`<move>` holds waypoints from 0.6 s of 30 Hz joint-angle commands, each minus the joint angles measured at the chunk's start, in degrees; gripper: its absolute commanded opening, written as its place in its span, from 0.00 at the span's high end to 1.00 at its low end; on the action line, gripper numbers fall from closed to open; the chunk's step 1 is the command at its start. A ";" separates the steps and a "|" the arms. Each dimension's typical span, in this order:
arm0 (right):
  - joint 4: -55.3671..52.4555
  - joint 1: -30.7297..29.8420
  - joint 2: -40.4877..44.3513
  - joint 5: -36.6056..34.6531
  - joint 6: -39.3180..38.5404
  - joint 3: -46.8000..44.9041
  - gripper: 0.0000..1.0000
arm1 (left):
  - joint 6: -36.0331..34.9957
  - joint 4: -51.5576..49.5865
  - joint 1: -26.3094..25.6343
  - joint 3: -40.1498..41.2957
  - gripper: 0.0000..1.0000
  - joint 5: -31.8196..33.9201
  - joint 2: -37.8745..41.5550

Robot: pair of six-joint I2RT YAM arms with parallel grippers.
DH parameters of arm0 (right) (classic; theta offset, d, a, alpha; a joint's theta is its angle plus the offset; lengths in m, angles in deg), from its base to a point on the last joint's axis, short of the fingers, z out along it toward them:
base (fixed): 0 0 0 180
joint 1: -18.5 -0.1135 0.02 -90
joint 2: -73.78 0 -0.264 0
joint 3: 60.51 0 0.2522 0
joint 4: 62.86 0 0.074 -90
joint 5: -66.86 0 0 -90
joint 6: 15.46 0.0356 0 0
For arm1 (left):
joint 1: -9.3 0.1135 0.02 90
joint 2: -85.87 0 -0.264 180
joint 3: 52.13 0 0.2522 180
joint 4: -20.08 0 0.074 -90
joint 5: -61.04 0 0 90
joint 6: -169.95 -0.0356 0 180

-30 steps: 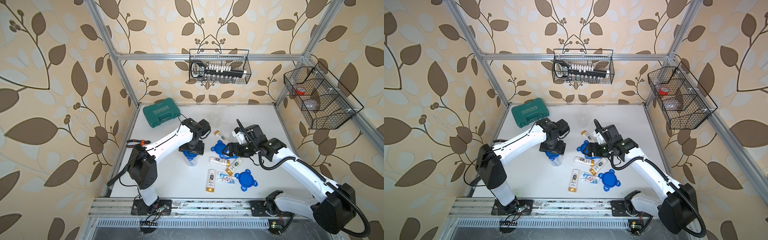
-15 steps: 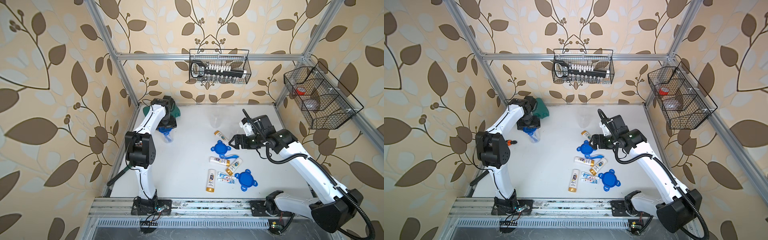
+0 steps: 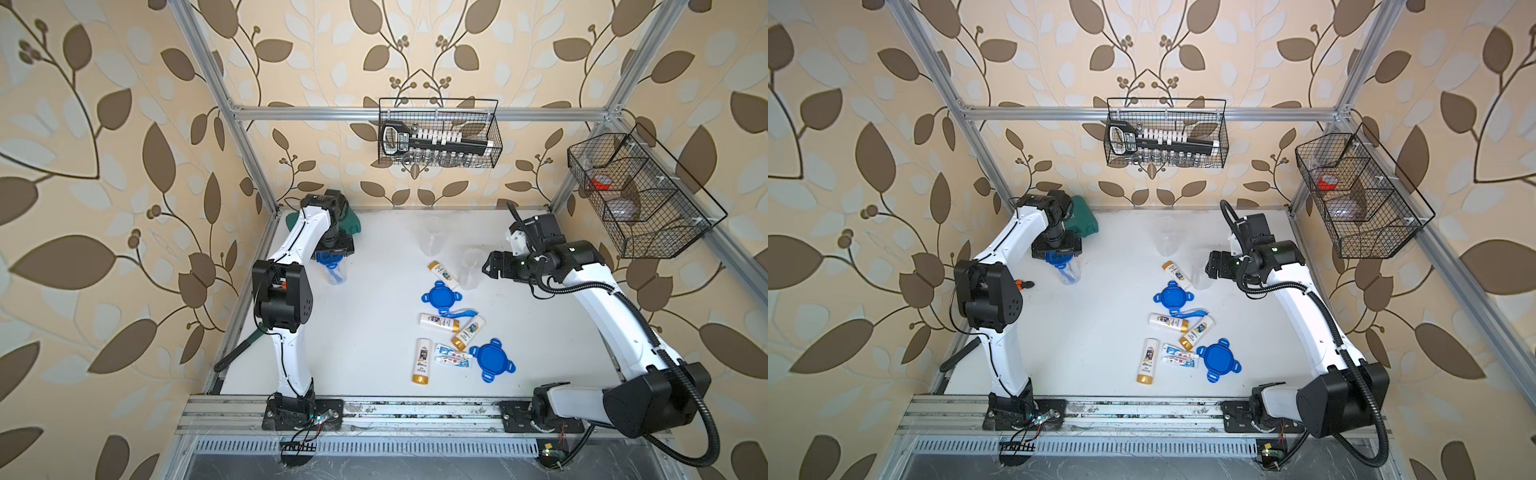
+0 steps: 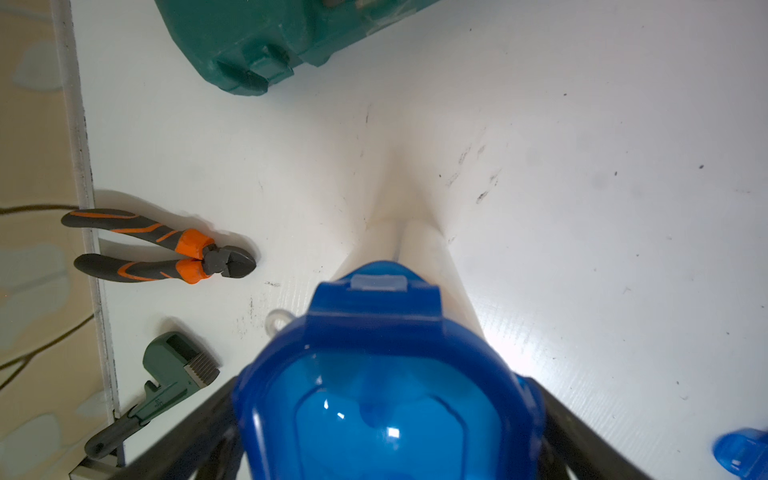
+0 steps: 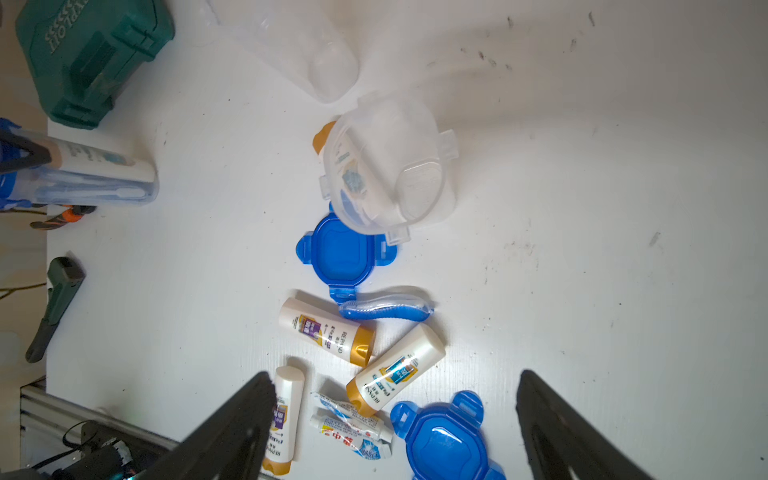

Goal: Pack away toiletry kits
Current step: Place the container at the center of the board, then pick up the container from the center of the board.

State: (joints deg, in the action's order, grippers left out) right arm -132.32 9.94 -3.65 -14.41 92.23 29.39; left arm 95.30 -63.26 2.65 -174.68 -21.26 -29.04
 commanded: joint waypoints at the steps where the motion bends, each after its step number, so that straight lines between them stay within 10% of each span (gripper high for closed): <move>1: 2.79 1.51 -4.05 -0.47 -1.61 2.73 0.11 | -0.72 -3.00 0.50 -1.75 0.01 -1.01 5.50; 12: 9.44 1.87 -22.29 0.49 -0.99 10.23 0.14 | -0.52 -6.14 0.03 -3.00 0.01 -0.79 14.38; 18: 10.79 1.73 -29.26 -0.14 -3.35 11.18 0.32 | 2.85 -3.10 -9.05 3.72 0.01 -3.99 25.52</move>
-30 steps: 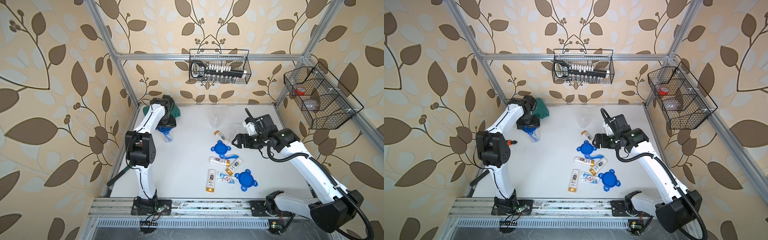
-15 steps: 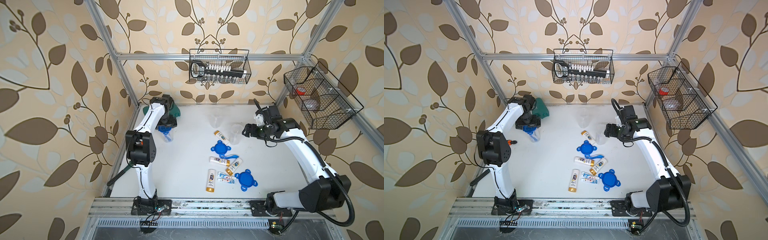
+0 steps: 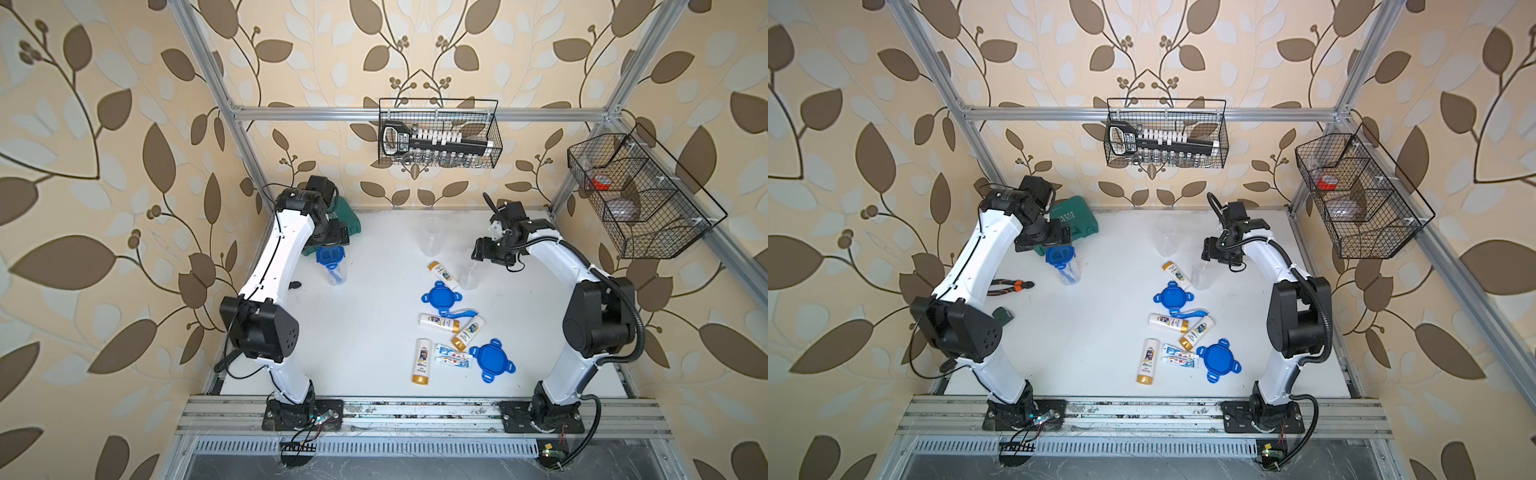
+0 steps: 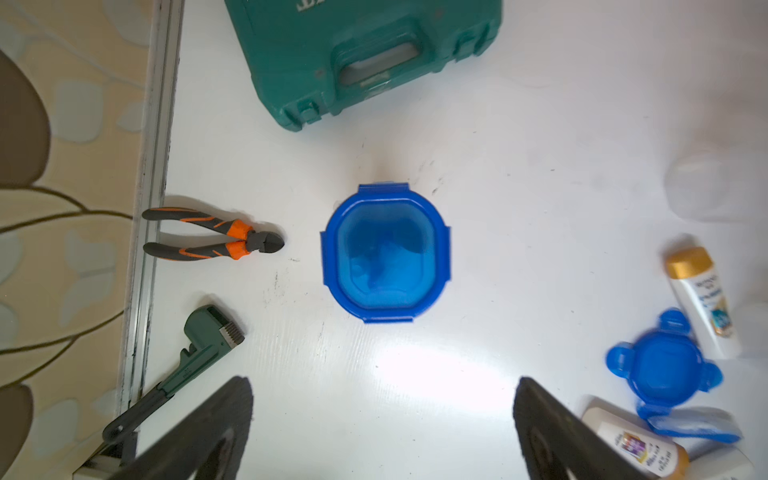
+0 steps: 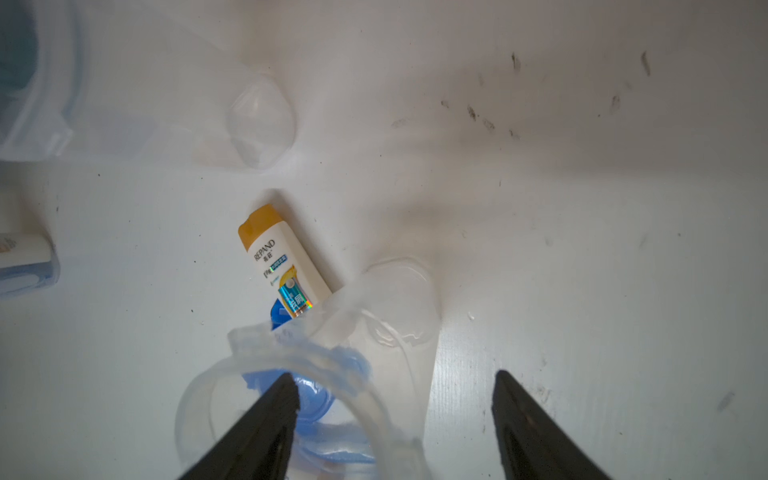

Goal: Pack away toiletry kits
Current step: Pick up the container from the center of the board.

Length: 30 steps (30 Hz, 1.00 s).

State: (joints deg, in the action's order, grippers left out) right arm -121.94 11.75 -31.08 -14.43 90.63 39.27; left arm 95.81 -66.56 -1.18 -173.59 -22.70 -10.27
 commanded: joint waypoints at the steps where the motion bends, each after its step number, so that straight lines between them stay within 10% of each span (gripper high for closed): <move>1: 0.58 -0.22 -2.33 -0.33 -2.17 1.11 0.37 | 3.38 1.56 -7.99 4.94 0.01 -3.55 9.16; 13: 3.31 -4.72 2.19 -9.30 -5.11 -4.30 0.83 | 14.85 6.27 -15.71 27.22 0.01 -12.38 29.87; 30: -4.72 -31.37 9.42 -11.09 9.93 0.05 0.90 | 17.97 4.33 -15.71 34.95 0.01 -5.42 33.80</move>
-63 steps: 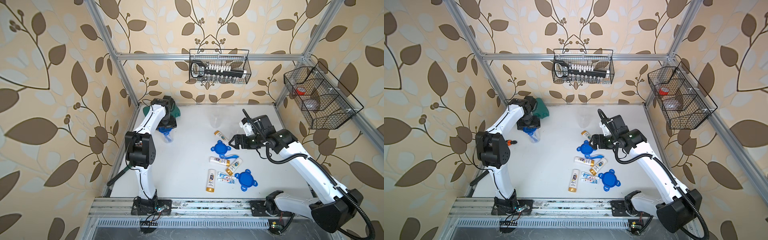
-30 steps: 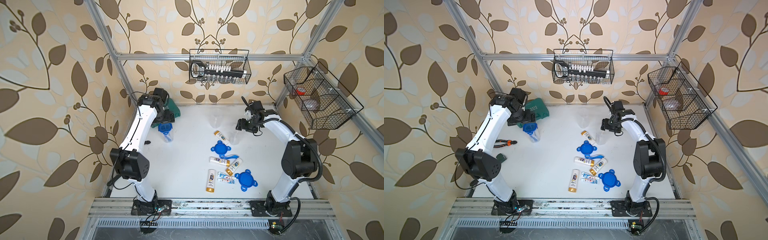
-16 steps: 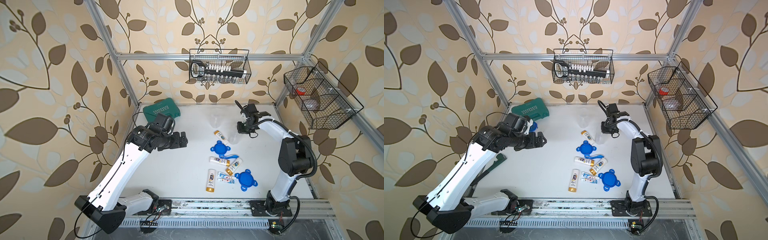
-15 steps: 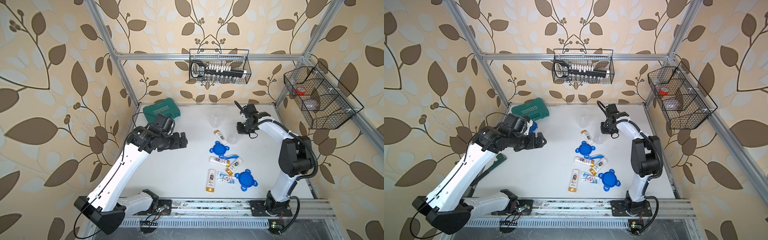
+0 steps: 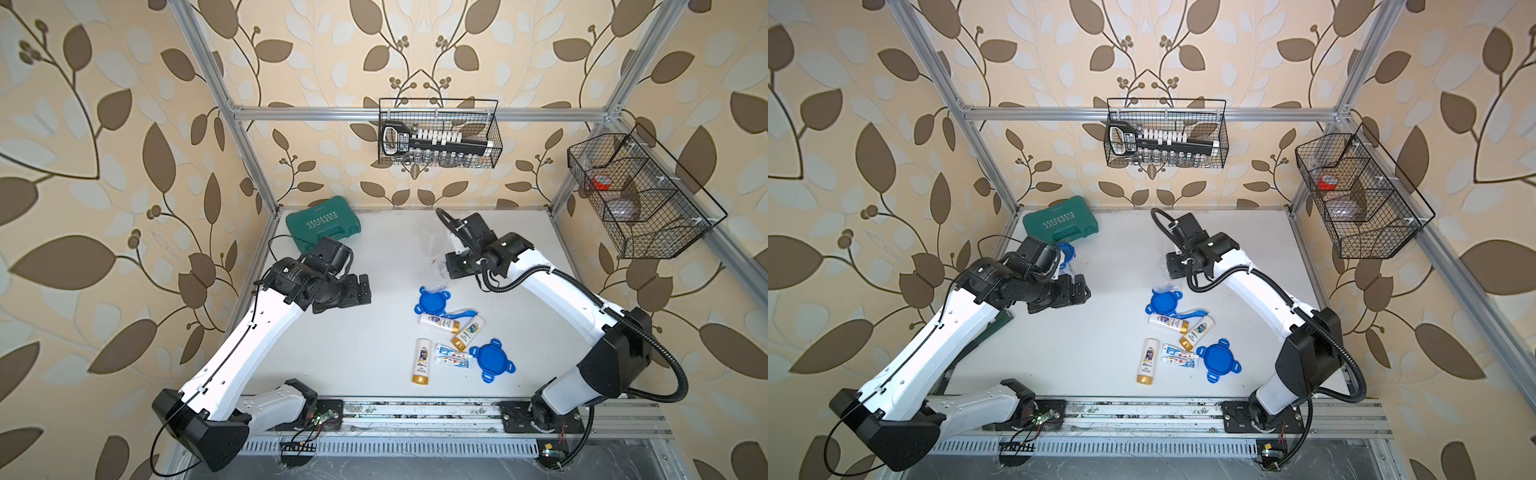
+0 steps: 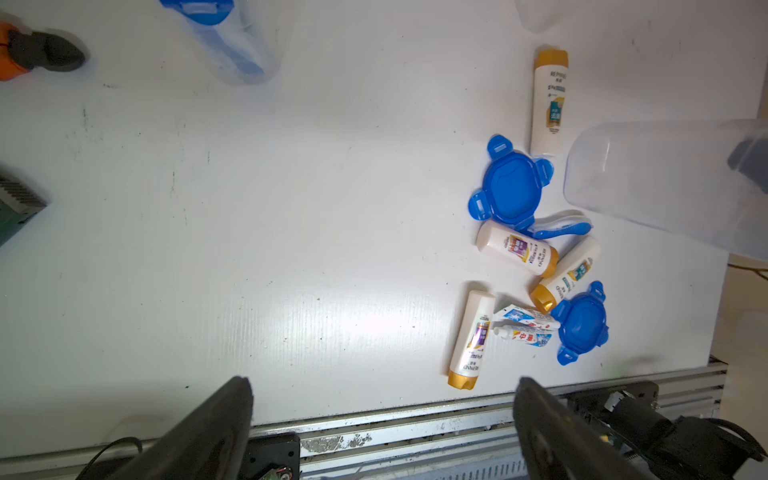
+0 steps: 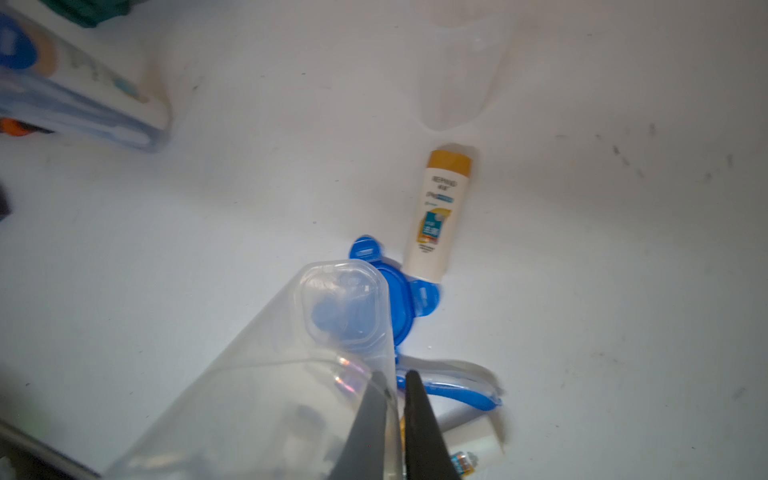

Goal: Pack away toiletry kits
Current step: Pick up the container from the center of the board, then place the container at the center of the board.

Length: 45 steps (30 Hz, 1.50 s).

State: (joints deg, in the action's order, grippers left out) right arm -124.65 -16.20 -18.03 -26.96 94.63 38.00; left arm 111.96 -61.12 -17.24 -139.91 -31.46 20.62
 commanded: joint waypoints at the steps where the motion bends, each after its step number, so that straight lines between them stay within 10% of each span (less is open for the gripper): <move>1: -1.37 -4.71 -5.47 2.14 7.48 2.22 0.90 | 2.22 -1.12 0.43 2.24 0.01 4.14 3.55; 15: -1.63 -15.99 -18.85 0.30 9.58 10.28 0.84 | 4.60 -1.40 0.44 8.83 0.01 4.39 8.20; 30: -6.01 -17.35 -15.14 -3.87 8.82 16.64 0.53 | 3.13 -1.01 0.44 7.62 0.01 2.86 6.77; 38: -7.82 -9.96 -4.06 -3.63 10.56 13.40 0.29 | 0.73 -1.64 0.44 5.06 0.01 -0.11 4.49; 41: -5.77 -2.94 0.32 -2.60 10.26 6.41 0.02 | 0.69 -1.52 0.44 4.13 0.01 -1.61 3.83; 45: -1.74 4.51 -0.58 -2.25 6.60 1.02 0.00 | 1.09 -0.63 0.44 2.66 0.01 -3.27 3.06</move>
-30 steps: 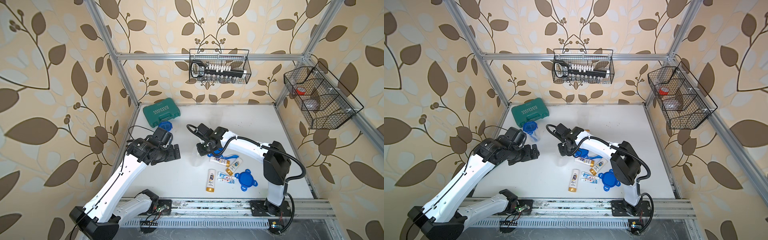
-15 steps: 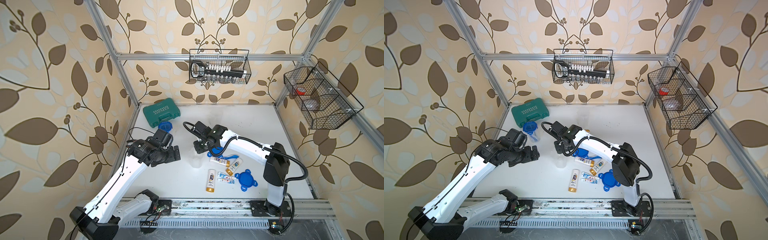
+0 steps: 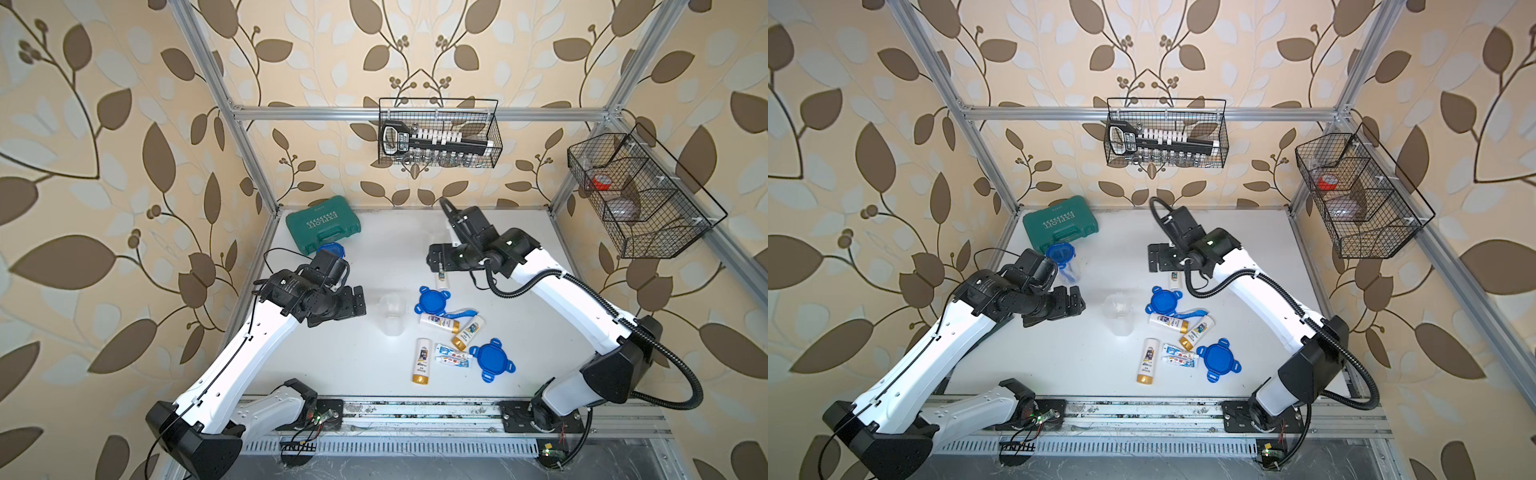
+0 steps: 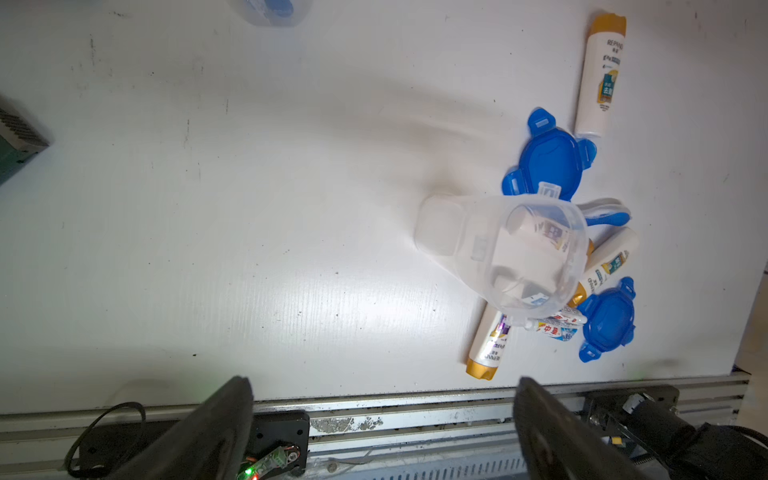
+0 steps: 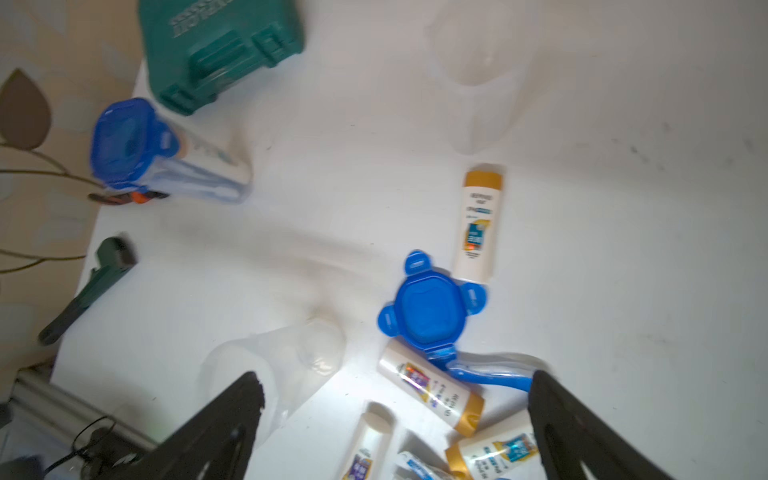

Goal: Pack away toiletry kits
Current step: Place the container at the center of the board, then pick up the toiletry item from the center of the board.

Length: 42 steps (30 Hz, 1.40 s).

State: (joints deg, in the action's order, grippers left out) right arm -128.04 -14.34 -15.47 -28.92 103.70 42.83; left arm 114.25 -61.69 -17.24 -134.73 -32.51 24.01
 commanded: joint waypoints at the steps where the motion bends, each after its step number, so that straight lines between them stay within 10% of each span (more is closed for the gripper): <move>1: 2.39 4.18 -4.82 0.05 -3.25 -4.07 0.00 | -1.01 0.18 0.42 -3.03 0.01 -2.66 -0.65; 17: 9.58 7.18 -31.07 0.04 -3.11 3.93 0.06 | 1.95 3.32 0.44 -5.68 0.01 -6.55 -1.77; 42: 16.80 7.01 -31.42 0.80 -4.05 -9.92 0.59 | -2.36 1.47 0.53 -11.02 0.01 -0.63 -6.34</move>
State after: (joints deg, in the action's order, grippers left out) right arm -109.86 -7.00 -45.65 -29.54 99.25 37.57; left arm 113.03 -59.77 -17.24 -143.93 -34.43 17.80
